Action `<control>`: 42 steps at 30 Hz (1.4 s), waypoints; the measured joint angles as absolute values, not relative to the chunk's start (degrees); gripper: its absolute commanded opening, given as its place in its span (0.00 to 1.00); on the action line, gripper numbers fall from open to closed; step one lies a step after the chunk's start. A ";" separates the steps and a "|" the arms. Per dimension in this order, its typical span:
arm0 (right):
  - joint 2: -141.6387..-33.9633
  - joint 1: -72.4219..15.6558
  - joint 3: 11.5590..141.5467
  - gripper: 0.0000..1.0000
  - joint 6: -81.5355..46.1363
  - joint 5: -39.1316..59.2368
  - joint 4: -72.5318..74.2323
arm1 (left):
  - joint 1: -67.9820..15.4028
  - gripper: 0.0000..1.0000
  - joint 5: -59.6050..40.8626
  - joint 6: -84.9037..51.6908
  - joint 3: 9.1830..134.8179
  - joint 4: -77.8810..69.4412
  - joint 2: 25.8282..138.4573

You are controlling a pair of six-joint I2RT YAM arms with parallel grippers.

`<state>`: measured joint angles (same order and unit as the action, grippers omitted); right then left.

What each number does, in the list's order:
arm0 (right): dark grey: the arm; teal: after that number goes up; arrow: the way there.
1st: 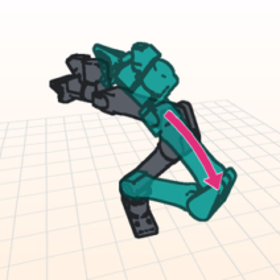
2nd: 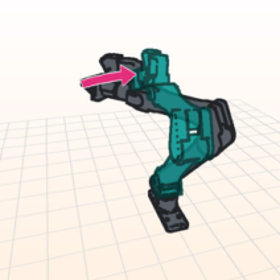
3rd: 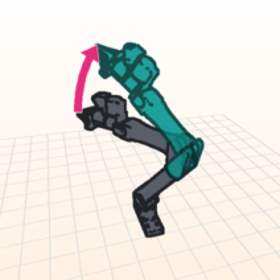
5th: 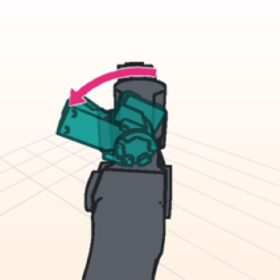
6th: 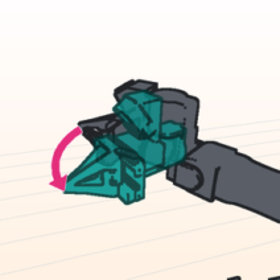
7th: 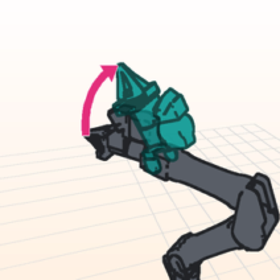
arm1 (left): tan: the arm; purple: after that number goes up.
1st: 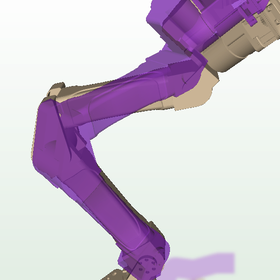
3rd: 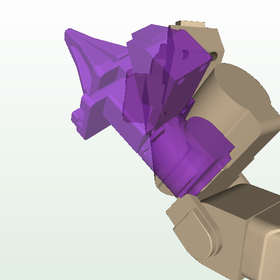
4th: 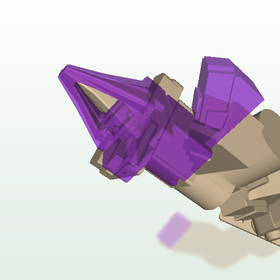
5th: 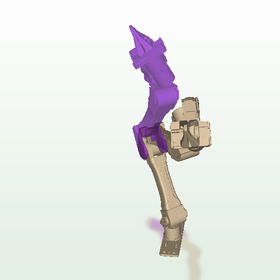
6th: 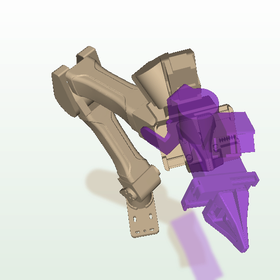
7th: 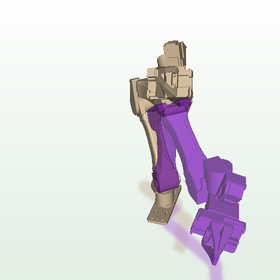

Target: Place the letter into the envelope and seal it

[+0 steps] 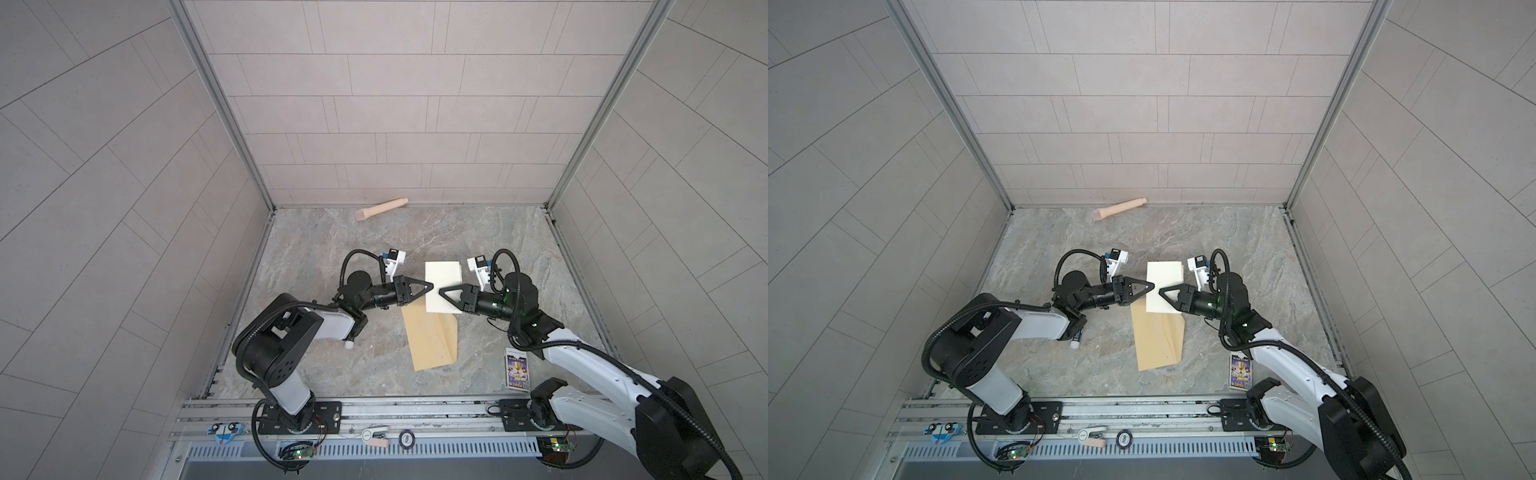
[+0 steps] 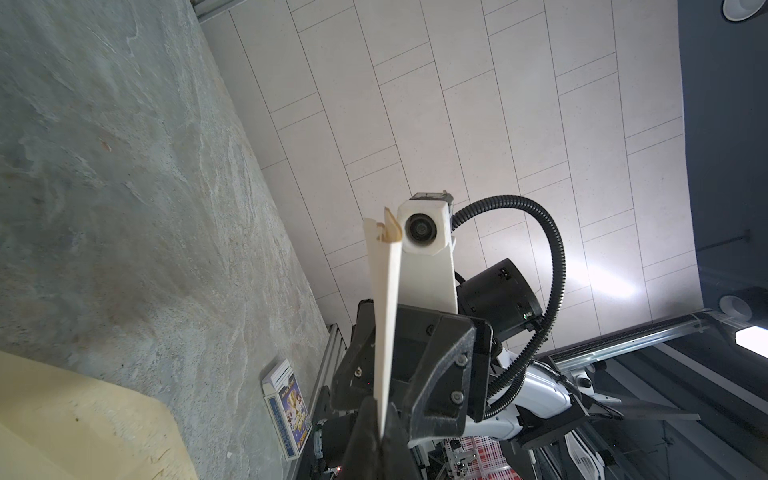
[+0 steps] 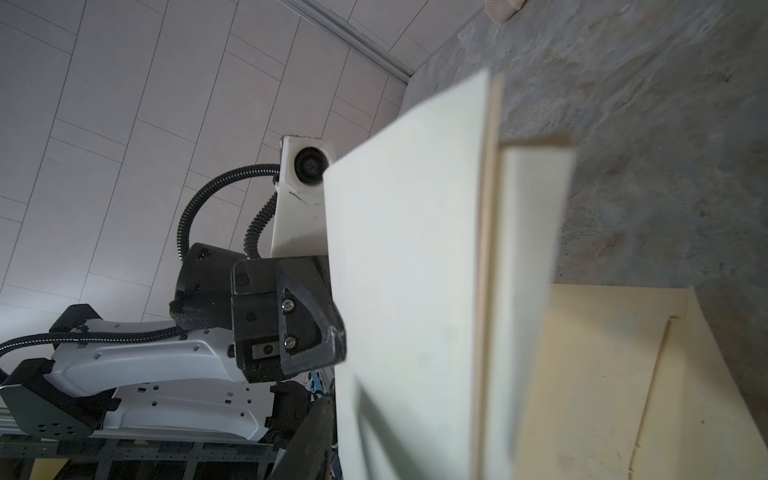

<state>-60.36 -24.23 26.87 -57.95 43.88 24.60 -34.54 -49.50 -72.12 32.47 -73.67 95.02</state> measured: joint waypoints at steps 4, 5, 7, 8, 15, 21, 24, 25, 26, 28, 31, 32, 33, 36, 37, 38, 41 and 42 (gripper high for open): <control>-62.26 -24.23 27.44 0.04 -58.30 43.99 25.93 | -34.54 0.07 -49.25 -72.12 32.47 -73.67 95.02; -62.37 -24.23 27.66 0.00 -58.11 44.07 25.65 | -34.54 0.12 -49.19 -72.10 32.45 -73.65 95.02; -62.22 -24.23 28.77 0.00 -57.06 44.21 23.09 | -34.52 0.27 -49.04 -71.92 32.36 -73.49 95.02; -62.04 -24.23 29.85 0.00 -55.48 44.12 20.25 | -34.44 0.34 -48.84 -72.03 32.12 -73.58 95.02; -59.55 -24.23 37.93 0.00 -36.62 38.50 -10.24 | -29.50 0.64 -47.00 -68.29 23.64 -65.47 93.73; -61.43 -24.84 36.99 0.00 -27.64 35.29 -24.77 | -29.78 0.69 -43.90 -59.92 22.11 -48.34 93.01; -65.01 -25.02 37.04 0.00 -25.61 34.52 -26.98 | -31.86 0.72 -41.17 -53.41 25.04 -34.17 91.09; -66.13 -25.10 37.04 0.00 -25.28 34.33 -27.31 | -32.75 0.72 -40.25 -51.16 26.68 -29.54 90.50; -67.05 -25.21 37.04 0.00 -25.02 34.17 -27.49 | -33.41 0.72 -39.44 -49.17 28.27 -25.96 90.02; -68.53 -25.52 37.04 0.00 -24.53 33.98 -27.57 | -34.46 0.72 -38.13 -45.47 31.18 -20.36 89.34; -70.37 -25.58 37.08 0.00 -24.18 33.98 -27.59 | -35.35 0.72 -37.01 -41.91 33.82 -15.55 89.65; -70.98 -25.61 37.19 0.00 -24.21 33.95 -27.59 | -35.73 0.72 -36.80 -41.10 34.52 -14.39 90.04; -71.79 -25.61 37.32 0.00 -24.21 33.95 -27.53 | -36.01 0.72 -36.49 -40.25 35.38 -13.17 90.70; -73.58 -25.61 37.98 0.00 -24.34 33.93 -27.27 | -37.36 0.71 -36.03 -38.39 37.63 -10.74 92.99; -74.15 -25.61 38.24 0.00 -24.43 33.95 -27.14 | -37.67 0.71 -35.92 -37.87 38.00 -10.20 93.38; -74.61 -25.61 38.48 0.00 -24.49 33.95 -27.09 | -37.89 0.71 -35.92 -37.47 38.17 -9.89 93.56; -76.12 -25.61 39.38 0.00 -25.02 33.91 -26.81 | -38.26 0.70 -35.94 -36.53 38.30 -9.43 93.62; -76.53 -25.61 39.68 0.00 -25.19 33.89 -26.74 | -38.26 0.70 -36.01 -36.34 38.33 -9.45 93.69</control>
<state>-76.53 -25.61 39.68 -25.19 33.89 -26.74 -38.26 -36.01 -36.34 38.33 -9.45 93.69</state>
